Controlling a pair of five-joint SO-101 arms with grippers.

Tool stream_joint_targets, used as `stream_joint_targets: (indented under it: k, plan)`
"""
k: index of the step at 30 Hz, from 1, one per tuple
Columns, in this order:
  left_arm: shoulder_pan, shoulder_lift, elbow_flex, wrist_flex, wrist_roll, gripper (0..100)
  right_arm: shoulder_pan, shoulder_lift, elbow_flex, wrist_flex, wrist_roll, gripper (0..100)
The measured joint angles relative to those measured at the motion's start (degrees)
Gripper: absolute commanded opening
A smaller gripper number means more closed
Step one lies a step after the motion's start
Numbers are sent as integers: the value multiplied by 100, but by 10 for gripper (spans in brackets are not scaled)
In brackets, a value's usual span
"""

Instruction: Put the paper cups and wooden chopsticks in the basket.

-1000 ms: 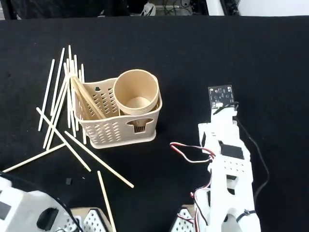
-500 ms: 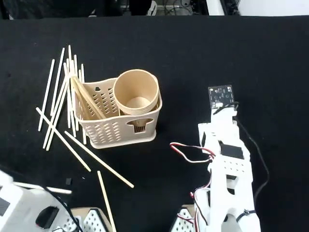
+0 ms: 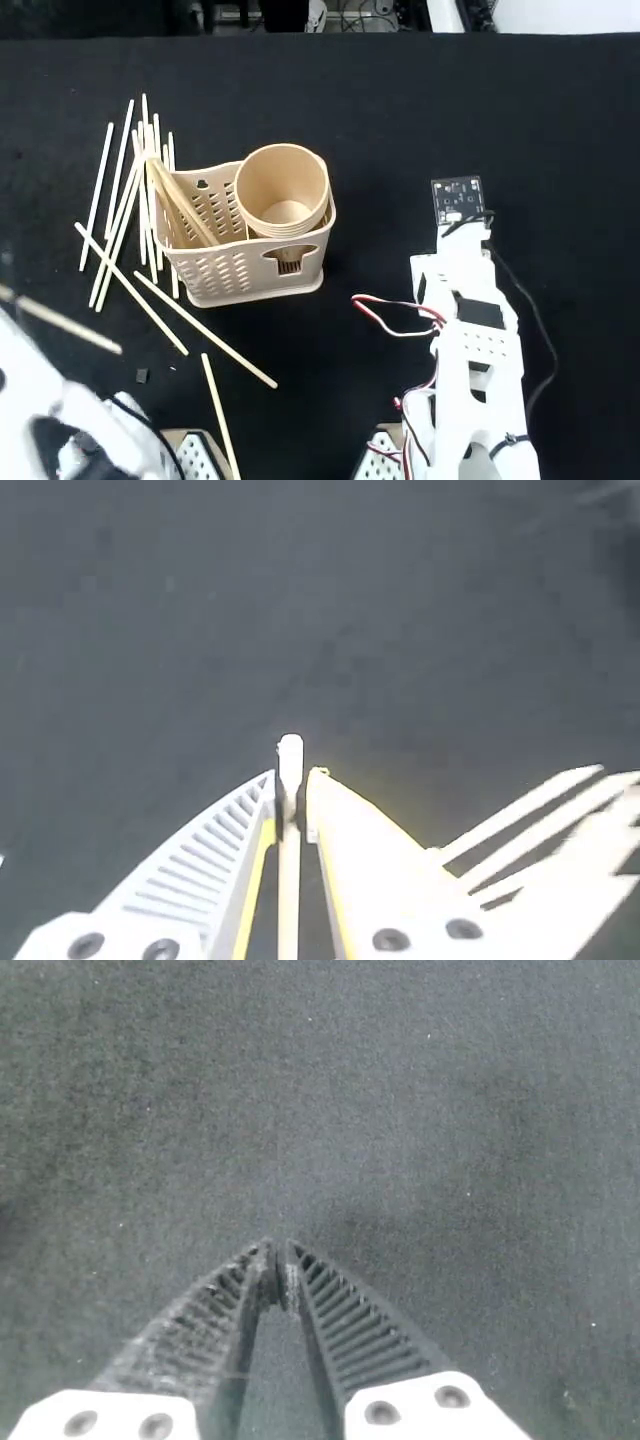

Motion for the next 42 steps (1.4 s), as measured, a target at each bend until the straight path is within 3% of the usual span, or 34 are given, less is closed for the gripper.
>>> stream_joint_targets:
  k: [4, 12, 20, 26, 28, 30, 32, 38, 42]
  plan:
    - [879, -1310, -369, -624, 0, 29, 0, 0, 0, 0, 0, 15]
    - [2418, -2945, -396, -3385, 0, 29, 0, 0, 0, 0, 0, 15]
    - [4018, -3042, 607, -3446, -9, 29, 0, 0, 0, 0, 0, 15]
    - [4545, -3007, 1908, -3974, -9, 37, 0, 0, 0, 0, 0, 15]
    - [4624, -3015, 2207, -4035, 9, 122, 0, 0, 0, 0, 0, 15]
    - [4677, -3015, 2382, -4009, -44, 215, 0, 0, 0, 0, 0, 15]
    - [4668, -3024, 2374, -3701, -440, 222, 0, 0, 0, 0, 0, 15]
    - [4642, -3024, 1565, -1820, -589, 224, 0, 0, 0, 0, 0, 15]
    - [3859, -2804, 580, -527, -70, 224, 0, 0, 0, 0, 0, 15]
